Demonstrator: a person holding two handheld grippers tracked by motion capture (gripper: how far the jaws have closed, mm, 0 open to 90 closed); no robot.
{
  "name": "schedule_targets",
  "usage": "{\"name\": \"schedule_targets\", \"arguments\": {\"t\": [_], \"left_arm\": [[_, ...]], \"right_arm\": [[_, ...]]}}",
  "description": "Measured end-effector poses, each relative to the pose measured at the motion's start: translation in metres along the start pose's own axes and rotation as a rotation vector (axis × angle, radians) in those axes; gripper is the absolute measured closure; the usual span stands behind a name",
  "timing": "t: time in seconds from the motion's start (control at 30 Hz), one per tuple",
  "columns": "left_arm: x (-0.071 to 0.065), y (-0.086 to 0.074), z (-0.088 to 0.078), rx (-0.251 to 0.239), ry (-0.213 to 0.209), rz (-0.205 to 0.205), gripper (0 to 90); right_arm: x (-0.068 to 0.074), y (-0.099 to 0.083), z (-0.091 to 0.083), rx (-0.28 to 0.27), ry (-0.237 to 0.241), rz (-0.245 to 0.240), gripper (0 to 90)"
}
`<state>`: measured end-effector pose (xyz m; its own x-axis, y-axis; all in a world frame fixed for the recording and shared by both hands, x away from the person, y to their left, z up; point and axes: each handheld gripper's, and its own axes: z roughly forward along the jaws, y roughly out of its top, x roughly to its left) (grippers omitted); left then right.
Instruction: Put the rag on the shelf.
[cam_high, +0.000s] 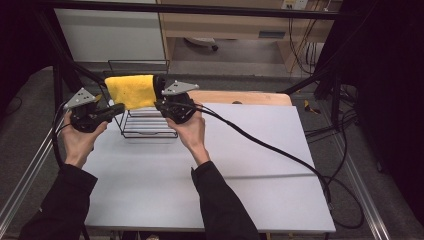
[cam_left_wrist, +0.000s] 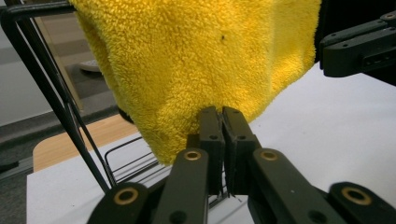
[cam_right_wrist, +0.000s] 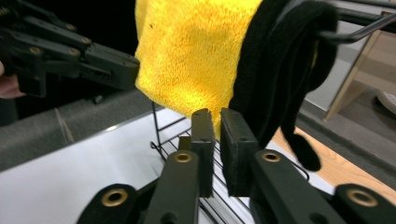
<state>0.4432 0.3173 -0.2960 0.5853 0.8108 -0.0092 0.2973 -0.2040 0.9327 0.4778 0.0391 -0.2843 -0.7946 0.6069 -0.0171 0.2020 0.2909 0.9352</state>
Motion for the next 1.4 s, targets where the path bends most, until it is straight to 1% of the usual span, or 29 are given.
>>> {"name": "schedule_targets", "arguments": {"t": [0.1,0.17,0.23,0.33,0.43,0.53,0.63,0.73,0.83,0.93,1.1,1.2,1.27,1.4], "left_arm": [[-0.005,-0.001,-0.006,0.008,-0.008,0.011,78.5],[-0.008,-0.003,-0.009,0.020,-0.010,0.016,73.5],[-0.011,-0.005,-0.012,0.022,-0.017,0.015,68.1],[-0.015,-0.010,-0.014,0.031,-0.031,0.004,60.5],[-0.020,-0.015,-0.014,0.061,-0.030,0.014,52.3],[-0.025,-0.022,-0.012,0.078,-0.044,0.012,45.9],[-0.031,-0.031,-0.010,0.082,-0.064,0.006,39.6],[-0.036,-0.041,-0.006,0.091,-0.082,-0.006,32.7],[-0.043,-0.051,-0.001,0.119,-0.091,0.003,25.9],[-0.050,-0.062,0.004,0.140,-0.109,0.003,21.7],[-0.058,-0.079,0.011,0.158,-0.142,-0.006,17.3],[-0.062,-0.089,0.014,0.165,-0.148,-0.006,15.5],[-0.065,-0.094,0.015,0.167,-0.156,-0.011,15.0],[-0.071,-0.104,0.015,0.178,-0.167,-0.004,12.5]], "right_arm": [[0.000,0.000,-0.010,-0.016,0.019,0.022,74.5],[0.000,-0.002,-0.017,-0.013,0.022,0.027,69.6],[-0.001,-0.003,-0.024,-0.013,0.019,0.030,65.4],[-0.004,-0.007,-0.037,-0.014,0.019,0.037,56.4],[-0.007,-0.012,-0.050,-0.008,0.019,0.046,49.3],[-0.012,-0.020,-0.063,0.013,0.017,0.067,43.2],[-0.018,-0.031,-0.075,0.042,0.002,0.075,35.5],[-0.024,-0.043,-0.088,0.059,-0.022,0.072,27.8],[-0.030,-0.056,-0.100,0.071,-0.029,0.095,19.9],[-0.038,-0.070,-0.113,0.085,-0.036,0.120,13.3],[-0.049,-0.094,-0.133,0.108,-0.051,0.146,7.7],[-0.054,-0.110,-0.143,0.128,-0.064,0.141,6.4],[-0.058,-0.119,-0.149,0.142,-0.074,0.151,4.8],[-0.065,-0.139,-0.161,0.162,-0.087,0.170,3.0]]}}
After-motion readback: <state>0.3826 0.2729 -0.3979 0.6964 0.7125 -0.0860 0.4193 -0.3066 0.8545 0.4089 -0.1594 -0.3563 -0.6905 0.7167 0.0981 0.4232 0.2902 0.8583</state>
